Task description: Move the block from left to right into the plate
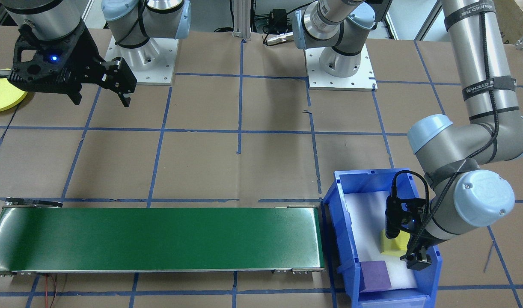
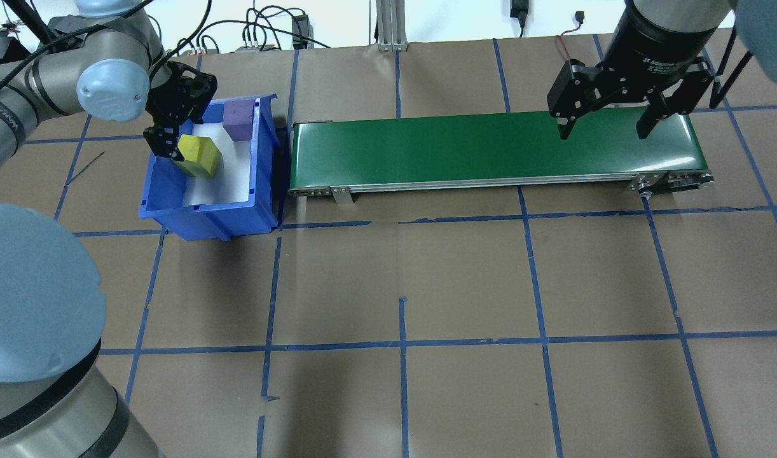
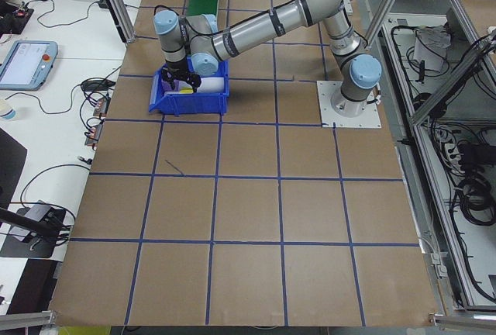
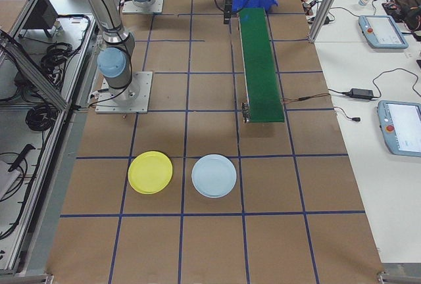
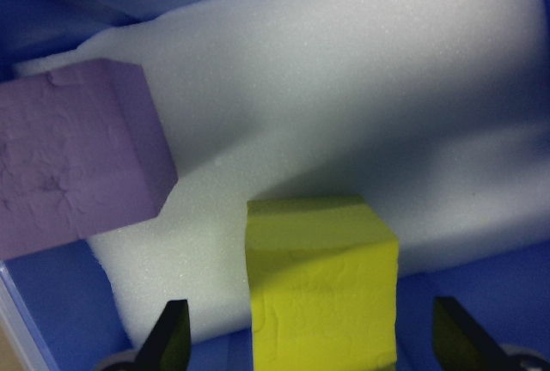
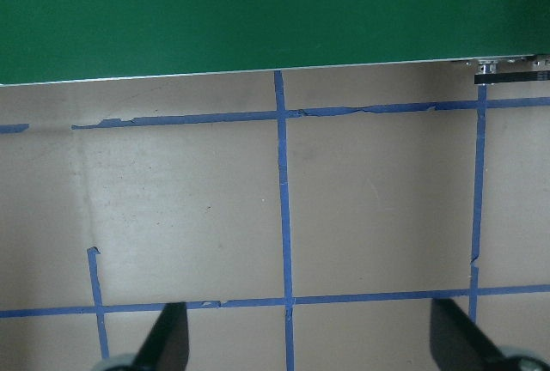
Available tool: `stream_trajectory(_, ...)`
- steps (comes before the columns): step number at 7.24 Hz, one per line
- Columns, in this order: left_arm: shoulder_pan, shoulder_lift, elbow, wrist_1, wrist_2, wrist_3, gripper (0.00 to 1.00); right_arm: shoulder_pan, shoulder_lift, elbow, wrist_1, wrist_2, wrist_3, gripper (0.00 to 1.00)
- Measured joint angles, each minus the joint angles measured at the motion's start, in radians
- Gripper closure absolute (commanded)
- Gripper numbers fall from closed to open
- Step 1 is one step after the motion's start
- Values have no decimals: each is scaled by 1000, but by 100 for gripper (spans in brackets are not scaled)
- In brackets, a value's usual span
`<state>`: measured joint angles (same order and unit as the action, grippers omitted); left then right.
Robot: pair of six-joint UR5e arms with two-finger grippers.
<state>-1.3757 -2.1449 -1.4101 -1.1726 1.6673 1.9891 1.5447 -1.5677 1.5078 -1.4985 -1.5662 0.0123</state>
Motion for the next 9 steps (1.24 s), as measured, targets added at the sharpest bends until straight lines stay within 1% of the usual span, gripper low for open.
stream_trajectory(2, 3, -26, -22, 34, -3, 2, 1, 0, 0, 0, 0, 0, 0, 0)
stream_trajectory(3, 3, -47, -30, 64, -4, 2, 43, 0, 0, 0, 0, 0, 0, 0)
stream_trajectory(4, 3, -58, -33, 82, -5, 2, 72, 0, 0, 0, 0, 0, 0, 0)
stream_trajectory(5, 4, -56, -33, 89, -2, 0, 74, 0, 0, 0, 0, 0, 0, 0)
stream_trajectory(6, 3, -41, -32, 86, 1, -15, 74, -1, 0, 0, 0, 0, 0, 0)
stream_trajectory(7, 0, -5, -30, 66, 1, -71, 74, -2, 0, 0, 0, 0, -1, 0)
stream_trajectory(9, -13, 110, -19, -32, -13, -191, 74, -2, 0, 0, 0, 0, -3, 0)
